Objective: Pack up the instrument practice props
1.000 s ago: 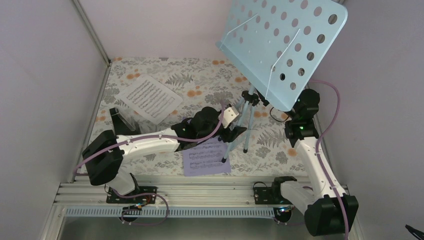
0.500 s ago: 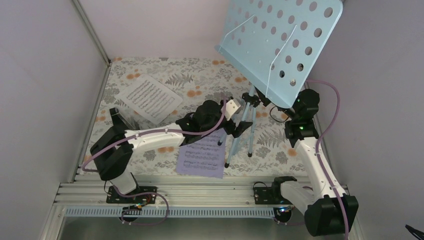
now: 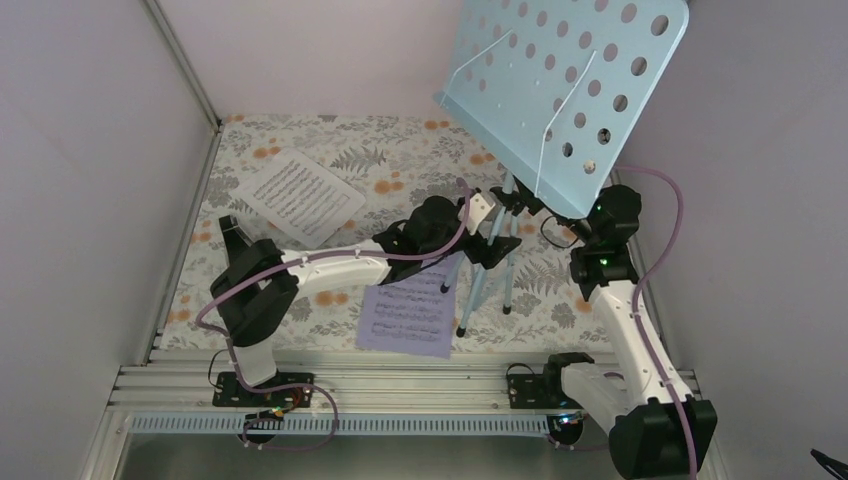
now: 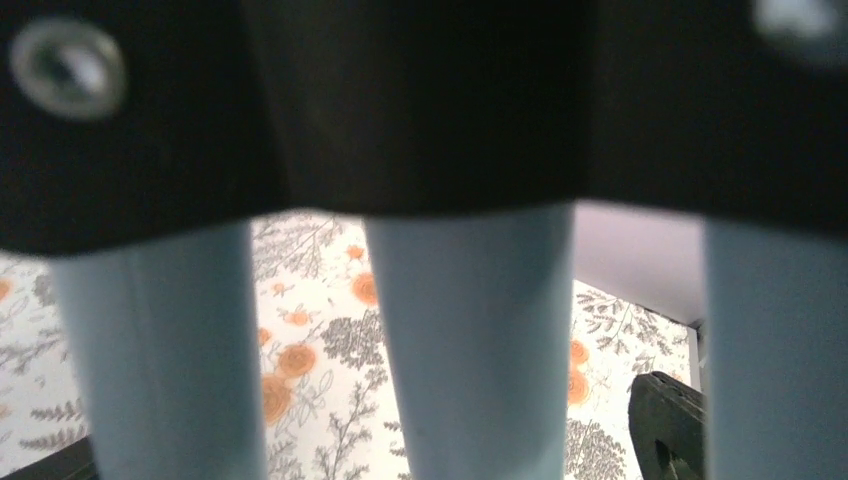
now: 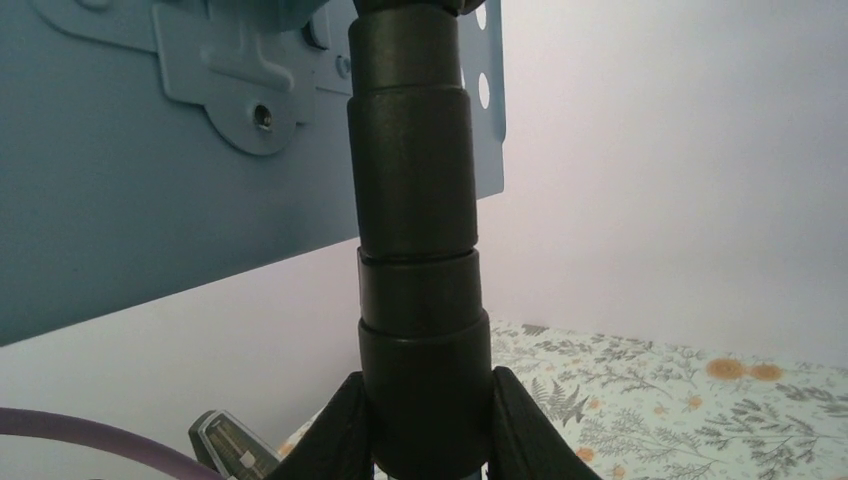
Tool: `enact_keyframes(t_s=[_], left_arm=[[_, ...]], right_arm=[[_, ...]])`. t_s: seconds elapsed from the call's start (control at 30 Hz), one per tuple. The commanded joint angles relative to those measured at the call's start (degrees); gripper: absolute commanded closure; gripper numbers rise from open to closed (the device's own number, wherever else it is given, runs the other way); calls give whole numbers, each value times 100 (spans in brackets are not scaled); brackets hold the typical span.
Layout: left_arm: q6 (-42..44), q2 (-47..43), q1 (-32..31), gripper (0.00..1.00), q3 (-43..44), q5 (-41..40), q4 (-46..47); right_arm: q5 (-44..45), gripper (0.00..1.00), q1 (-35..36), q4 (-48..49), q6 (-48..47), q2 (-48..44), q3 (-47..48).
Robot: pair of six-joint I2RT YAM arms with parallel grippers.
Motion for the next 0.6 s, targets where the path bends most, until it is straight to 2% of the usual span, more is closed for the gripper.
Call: enact_keyframes(t_s=[0.0,0.17,0.3,0.37,0.47,0.57], left_arm=[[-116,289,10,8,341,203,165],[-168,294,5,30,388,119,192],[-191,196,-7,43,407,129,230],[-203,141,1,47,398,164,245],[-212,53,-22,47,381,206,291],[-201,76,-33,43,446,239,248]], right_arm=[[294,96,19,1376,118,-536,290],[479,96,19,1297,75,-660,330],[692,96,20,1264,97,-744,366],[801,96,22,1188,106,-771,433],[1021,96,25,1129,176,-808,539],[1168,96,19,1173,310,-839,646]])
